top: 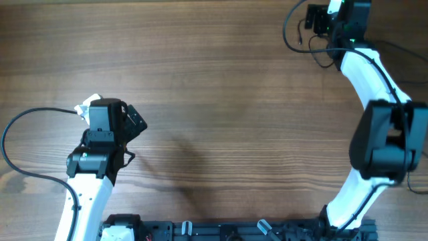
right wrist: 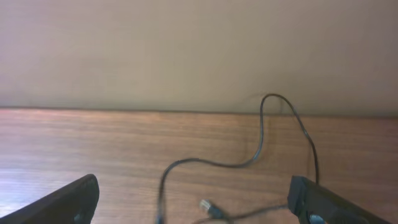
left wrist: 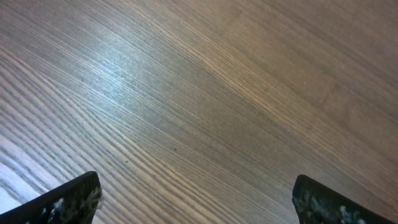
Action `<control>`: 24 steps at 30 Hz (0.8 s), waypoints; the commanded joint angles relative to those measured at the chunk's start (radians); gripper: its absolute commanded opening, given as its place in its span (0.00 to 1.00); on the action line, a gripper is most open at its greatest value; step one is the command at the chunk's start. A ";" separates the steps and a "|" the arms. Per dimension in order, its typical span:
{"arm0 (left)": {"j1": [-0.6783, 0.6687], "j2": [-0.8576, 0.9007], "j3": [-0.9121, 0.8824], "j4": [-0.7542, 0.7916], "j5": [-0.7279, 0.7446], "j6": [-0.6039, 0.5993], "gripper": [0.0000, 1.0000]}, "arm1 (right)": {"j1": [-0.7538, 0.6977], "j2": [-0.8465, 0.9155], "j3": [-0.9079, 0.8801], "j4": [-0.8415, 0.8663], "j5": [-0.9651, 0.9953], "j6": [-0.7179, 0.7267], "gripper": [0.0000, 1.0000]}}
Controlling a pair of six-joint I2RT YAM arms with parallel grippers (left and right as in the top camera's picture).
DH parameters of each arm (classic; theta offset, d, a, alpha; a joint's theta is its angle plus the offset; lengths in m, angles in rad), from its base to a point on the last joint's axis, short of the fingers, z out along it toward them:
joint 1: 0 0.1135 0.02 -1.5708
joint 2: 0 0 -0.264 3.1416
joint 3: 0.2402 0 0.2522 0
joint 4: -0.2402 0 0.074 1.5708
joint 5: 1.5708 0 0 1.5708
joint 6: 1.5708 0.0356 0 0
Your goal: Untangle cables
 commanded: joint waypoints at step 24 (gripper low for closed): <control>0.005 0.003 0.002 0.003 0.005 -0.006 1.00 | 0.001 -0.513 0.003 -0.953 -0.030 0.204 1.00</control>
